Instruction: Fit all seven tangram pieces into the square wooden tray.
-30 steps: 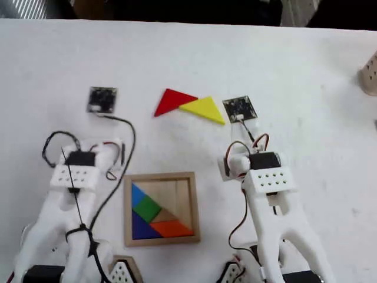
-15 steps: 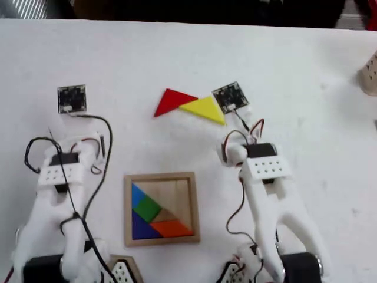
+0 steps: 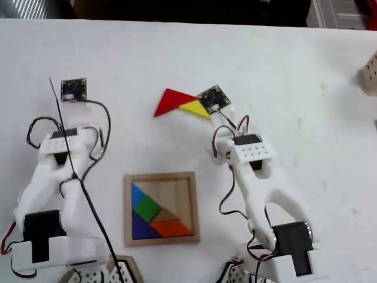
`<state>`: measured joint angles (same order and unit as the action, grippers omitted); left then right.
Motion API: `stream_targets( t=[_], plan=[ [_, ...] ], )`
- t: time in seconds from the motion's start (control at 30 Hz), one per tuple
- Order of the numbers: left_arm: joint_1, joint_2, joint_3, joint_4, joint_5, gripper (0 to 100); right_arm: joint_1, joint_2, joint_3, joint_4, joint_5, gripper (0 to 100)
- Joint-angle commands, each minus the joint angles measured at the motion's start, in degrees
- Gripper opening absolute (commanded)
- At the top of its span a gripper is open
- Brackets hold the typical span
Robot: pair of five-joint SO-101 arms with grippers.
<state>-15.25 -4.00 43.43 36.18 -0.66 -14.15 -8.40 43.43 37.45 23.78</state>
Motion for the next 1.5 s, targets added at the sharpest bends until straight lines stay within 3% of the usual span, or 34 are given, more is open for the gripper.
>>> stream_targets(
  t=[0.0, 0.13, 0.43, 0.77, 0.93, 1.47],
  plan=[
    [-0.75, -0.31, -2.99, 1.49, 0.35, 14, -0.4, -0.4, -3.87, 0.84, 5.71, 17.6],
    [-0.92, -0.31, -3.08, 1.41, 0.53, 20, 1.01, 0.22, -10.37, 7.69, 11.52, 26.7],
    [-2.42, 0.13, -4.13, 1.14, 0.53, 20, 0.4, 1.71, -25.76, 19.56, 22.77, 27.2],
    [-2.15, 0.13, -4.13, 1.14, 0.53, 21, -2.42, 22.9, -40.44, 20.44, 36.84, 27.2],
    [-2.15, 0.13, -4.22, 1.14, 0.53, 21, -4.88, 30.81, -50.37, 28.09, 48.26, 27.2],
    [-2.15, 0.13, -4.4, 1.14, 0.53, 21, -4.0, 59.3, -98.02, 53.32, 54.42, 27.2]
  ],
)
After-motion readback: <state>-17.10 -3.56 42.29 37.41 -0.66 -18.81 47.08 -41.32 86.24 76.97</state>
